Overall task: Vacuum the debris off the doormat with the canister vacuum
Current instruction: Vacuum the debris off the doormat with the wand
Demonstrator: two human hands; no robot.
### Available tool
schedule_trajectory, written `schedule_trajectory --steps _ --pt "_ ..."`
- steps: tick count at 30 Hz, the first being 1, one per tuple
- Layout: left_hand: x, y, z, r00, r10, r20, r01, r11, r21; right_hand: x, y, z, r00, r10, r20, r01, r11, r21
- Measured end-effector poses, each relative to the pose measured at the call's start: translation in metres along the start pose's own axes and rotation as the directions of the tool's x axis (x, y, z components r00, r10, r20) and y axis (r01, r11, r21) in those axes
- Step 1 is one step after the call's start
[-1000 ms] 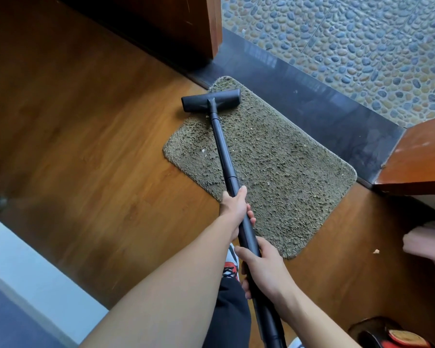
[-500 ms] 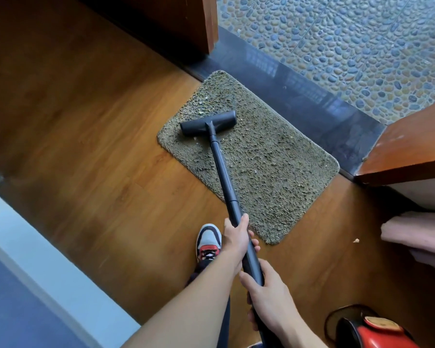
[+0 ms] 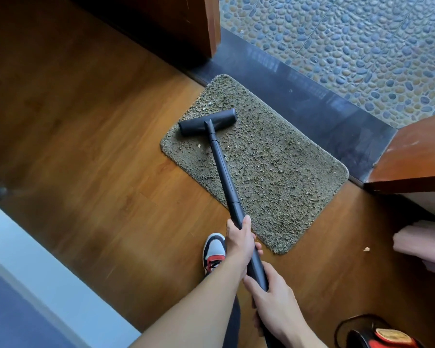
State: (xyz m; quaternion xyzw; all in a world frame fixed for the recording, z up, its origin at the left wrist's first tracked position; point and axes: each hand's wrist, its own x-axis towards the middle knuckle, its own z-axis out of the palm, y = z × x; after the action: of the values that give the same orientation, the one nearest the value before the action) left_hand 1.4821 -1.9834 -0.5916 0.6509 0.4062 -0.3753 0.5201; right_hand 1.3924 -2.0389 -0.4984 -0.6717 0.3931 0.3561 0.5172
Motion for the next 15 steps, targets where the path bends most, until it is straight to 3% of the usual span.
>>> schedule_trajectory --steps 15 --pt "0.039 0.102 -0.017 0.997 0.067 0.039 -0.068 0.997 0.035 0.051 -0.091 0.012 1.0 -0.02 0.008 0.019 0.99 0.138"
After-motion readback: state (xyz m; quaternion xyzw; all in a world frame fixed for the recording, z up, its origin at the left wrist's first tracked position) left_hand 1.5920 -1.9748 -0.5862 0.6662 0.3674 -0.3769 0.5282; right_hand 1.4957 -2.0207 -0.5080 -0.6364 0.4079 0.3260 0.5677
